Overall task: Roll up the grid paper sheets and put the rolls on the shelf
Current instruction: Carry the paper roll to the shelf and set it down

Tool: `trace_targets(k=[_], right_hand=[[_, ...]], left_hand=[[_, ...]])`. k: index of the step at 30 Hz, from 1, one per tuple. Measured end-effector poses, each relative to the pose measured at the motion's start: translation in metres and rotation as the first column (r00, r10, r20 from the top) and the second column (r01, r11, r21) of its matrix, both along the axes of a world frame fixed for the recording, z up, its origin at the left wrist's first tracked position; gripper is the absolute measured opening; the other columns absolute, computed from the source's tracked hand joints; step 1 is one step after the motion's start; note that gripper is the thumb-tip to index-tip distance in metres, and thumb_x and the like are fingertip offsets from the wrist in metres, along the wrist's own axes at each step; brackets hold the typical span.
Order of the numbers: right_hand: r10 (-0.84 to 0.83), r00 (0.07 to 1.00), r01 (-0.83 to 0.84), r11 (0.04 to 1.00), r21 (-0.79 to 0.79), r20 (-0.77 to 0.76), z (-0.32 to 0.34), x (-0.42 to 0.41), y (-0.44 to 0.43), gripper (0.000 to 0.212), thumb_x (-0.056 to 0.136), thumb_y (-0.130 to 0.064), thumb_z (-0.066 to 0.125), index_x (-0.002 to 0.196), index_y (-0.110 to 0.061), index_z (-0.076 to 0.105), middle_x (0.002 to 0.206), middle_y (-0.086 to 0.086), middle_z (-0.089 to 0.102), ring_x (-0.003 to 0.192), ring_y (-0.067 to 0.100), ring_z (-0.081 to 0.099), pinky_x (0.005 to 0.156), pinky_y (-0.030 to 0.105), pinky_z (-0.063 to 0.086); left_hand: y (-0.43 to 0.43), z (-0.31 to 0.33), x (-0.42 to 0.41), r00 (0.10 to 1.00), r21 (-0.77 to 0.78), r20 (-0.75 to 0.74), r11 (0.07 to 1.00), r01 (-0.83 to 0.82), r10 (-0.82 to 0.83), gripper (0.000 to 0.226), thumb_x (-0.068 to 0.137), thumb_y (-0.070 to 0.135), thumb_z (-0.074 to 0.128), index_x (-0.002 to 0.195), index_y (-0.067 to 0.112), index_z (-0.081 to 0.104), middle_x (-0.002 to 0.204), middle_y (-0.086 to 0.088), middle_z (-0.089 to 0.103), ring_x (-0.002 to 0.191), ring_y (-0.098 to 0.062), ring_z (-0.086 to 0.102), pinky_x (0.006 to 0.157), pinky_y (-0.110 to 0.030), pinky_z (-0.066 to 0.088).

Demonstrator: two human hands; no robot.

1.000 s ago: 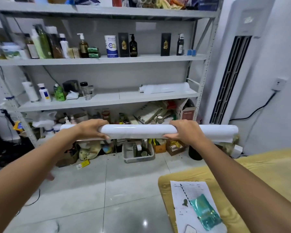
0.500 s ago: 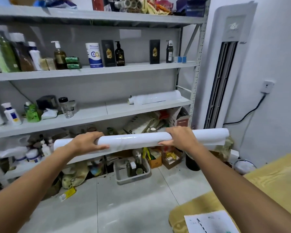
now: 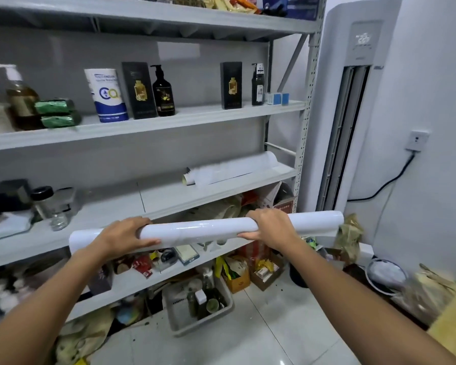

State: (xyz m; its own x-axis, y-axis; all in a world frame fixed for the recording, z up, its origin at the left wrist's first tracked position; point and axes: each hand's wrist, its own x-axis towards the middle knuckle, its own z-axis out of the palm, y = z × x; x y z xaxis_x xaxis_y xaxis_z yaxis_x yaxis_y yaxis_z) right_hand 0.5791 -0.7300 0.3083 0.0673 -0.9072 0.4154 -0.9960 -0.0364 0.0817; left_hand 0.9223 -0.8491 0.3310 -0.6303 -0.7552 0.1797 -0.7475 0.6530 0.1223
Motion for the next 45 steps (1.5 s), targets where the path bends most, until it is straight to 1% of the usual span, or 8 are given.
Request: trace_targets(k=[4, 10, 16, 21, 30, 36, 42, 45], right_hand=[[-0.063, 0.998, 0.063, 0.998, -0.011, 0.024, -0.003, -0.007, -0.054, 0.049, 0.075, -0.066, 0.058, 0.095, -0.022, 0.063, 0.087, -0.001, 0.067, 0.077, 0.020, 0.061, 0.062, 0.031, 0.043], [-0.179, 0.982, 0.178, 0.984, 0.013, 0.060, -0.002, -0.021, -0.121, 0.051, 0.075, -0.066, 0.056, 0.099, -0.021, 0.060, 0.092, 0.000, 0.066, 0.084, 0.020, 0.061, 0.068, 0.033, 0.047], [-0.282, 0.959, 0.281, 0.959, 0.049, 0.028, -0.008, -0.052, -0.164, 0.055, 0.076, -0.069, 0.052, 0.109, -0.025, 0.059, 0.100, -0.001, 0.067, 0.087, 0.019, 0.062, 0.074, 0.035, 0.050], [-0.289, 0.957, 0.287, 0.956, 0.069, 0.024, -0.015, -0.077, -0.198, 0.053, 0.078, -0.065, 0.054, 0.110, -0.023, 0.060, 0.103, 0.001, 0.066, 0.091, 0.020, 0.061, 0.074, 0.033, 0.046], [-0.211, 0.975, 0.207, 0.976, 0.066, 0.065, -0.043, -0.191, -0.296, 0.050, 0.074, -0.068, 0.057, 0.099, -0.025, 0.061, 0.093, 0.000, 0.067, 0.084, 0.023, 0.060, 0.074, 0.036, 0.047], [-0.100, 0.990, 0.086, 0.986, 0.143, 0.096, -0.055, -0.285, -0.355, 0.052, 0.074, -0.068, 0.056, 0.104, -0.026, 0.061, 0.095, 0.000, 0.066, 0.084, 0.022, 0.059, 0.074, 0.035, 0.046], [-0.014, 0.999, 0.007, 0.984, 0.178, 0.041, -0.055, -0.348, -0.416, 0.049, 0.077, -0.065, 0.056, 0.105, -0.025, 0.058, 0.099, 0.000, 0.064, 0.089, 0.022, 0.058, 0.076, 0.035, 0.043], [0.010, 1.000, -0.014, 0.981, 0.193, 0.022, -0.066, -0.365, -0.450, 0.049, 0.077, -0.064, 0.057, 0.106, -0.025, 0.059, 0.100, 0.000, 0.064, 0.090, 0.022, 0.059, 0.076, 0.035, 0.044]], left_hand=[[-0.074, 0.000, -0.018, 0.999, -0.020, -0.007, 0.999, 0.050, -0.050, 0.071, 0.057, 0.080, 0.037, 0.098, 0.025, 0.057, 0.095, 0.006, 0.061, 0.082, -0.014, 0.051, 0.068, -0.031, 0.042], [-0.173, 0.009, -0.048, 0.991, -0.034, 0.046, 0.991, 0.126, -0.124, 0.055, 0.069, 0.073, 0.050, 0.097, 0.026, 0.056, 0.096, 0.006, 0.059, 0.085, -0.016, 0.052, 0.069, -0.030, 0.040], [-0.229, 0.004, -0.092, 0.984, -0.036, 0.043, 0.984, 0.175, -0.173, 0.045, 0.074, 0.064, 0.055, 0.097, 0.027, 0.056, 0.090, 0.009, 0.052, 0.081, -0.013, 0.046, 0.070, -0.032, 0.039], [-0.266, -0.007, -0.119, 0.983, -0.039, 0.034, 0.983, 0.181, -0.179, 0.045, 0.073, 0.064, 0.057, 0.096, 0.025, 0.057, 0.092, 0.005, 0.057, 0.081, -0.015, 0.051, 0.068, -0.033, 0.039], [-0.326, -0.042, -0.218, 0.999, 0.001, 0.007, 0.999, 0.036, -0.036, 0.047, 0.073, 0.060, 0.060, 0.100, 0.022, 0.057, 0.092, 0.002, 0.056, 0.084, -0.018, 0.050, 0.070, -0.034, 0.038], [-0.349, -0.053, -0.298, 0.997, 0.084, 0.020, 0.993, -0.082, 0.080, 0.044, 0.074, 0.057, 0.061, 0.101, 0.022, 0.056, 0.095, 0.001, 0.056, 0.086, -0.018, 0.051, 0.067, -0.030, 0.033], [-0.377, -0.061, -0.349, 0.984, 0.081, 0.046, 0.981, -0.175, 0.172, 0.051, 0.074, 0.062, 0.058, 0.103, 0.021, 0.053, 0.094, 0.000, 0.055, 0.087, -0.021, 0.052, 0.073, -0.035, 0.043], [-0.401, -0.078, -0.367, 0.970, 0.065, 0.098, 0.971, -0.229, 0.222, 0.058, 0.074, 0.063, 0.056, 0.112, 0.019, 0.052, 0.102, -0.002, 0.056, 0.094, -0.022, 0.052, 0.077, -0.036, 0.044]])
